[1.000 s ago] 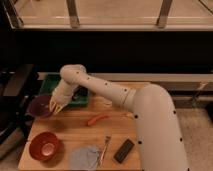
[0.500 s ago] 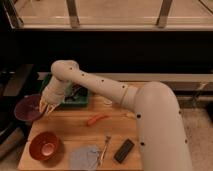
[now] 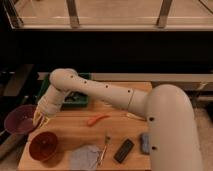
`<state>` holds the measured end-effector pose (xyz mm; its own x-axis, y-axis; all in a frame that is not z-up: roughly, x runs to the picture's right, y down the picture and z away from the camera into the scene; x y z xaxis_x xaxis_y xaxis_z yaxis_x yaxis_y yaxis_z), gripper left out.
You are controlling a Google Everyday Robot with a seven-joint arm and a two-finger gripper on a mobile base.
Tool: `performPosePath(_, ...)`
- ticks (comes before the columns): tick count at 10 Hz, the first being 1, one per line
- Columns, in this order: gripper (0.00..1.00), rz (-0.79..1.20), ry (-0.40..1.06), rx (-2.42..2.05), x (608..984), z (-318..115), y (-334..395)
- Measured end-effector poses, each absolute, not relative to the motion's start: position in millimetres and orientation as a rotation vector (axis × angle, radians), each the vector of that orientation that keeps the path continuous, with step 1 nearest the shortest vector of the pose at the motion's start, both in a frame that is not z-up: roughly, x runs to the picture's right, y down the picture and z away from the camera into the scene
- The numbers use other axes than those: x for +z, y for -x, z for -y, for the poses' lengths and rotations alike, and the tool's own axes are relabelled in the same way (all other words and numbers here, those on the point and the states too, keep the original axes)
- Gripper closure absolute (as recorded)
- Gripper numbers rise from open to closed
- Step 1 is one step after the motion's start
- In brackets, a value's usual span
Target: Stack bowls into tray
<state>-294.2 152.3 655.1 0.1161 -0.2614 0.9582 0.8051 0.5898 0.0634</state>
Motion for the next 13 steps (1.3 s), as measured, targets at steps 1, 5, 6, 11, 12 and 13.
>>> performPosePath(1, 1.00, 1.217, 0.554, -0.841, 654, -153, 294)
performPosePath(5, 1.00, 1.218, 0.567, -0.843, 654, -154, 294)
performPosePath(6, 1.00, 1.227, 0.585, -0.840, 654, -159, 292)
performPosePath(11, 0.99, 1.249, 0.680, -0.729, 638, -216, 244)
performPosePath(12, 0.93, 1.259, 0.692, -0.719, 639, -223, 242)
performPosePath(13, 0.86, 1.267, 0.697, -0.708, 641, -229, 240)
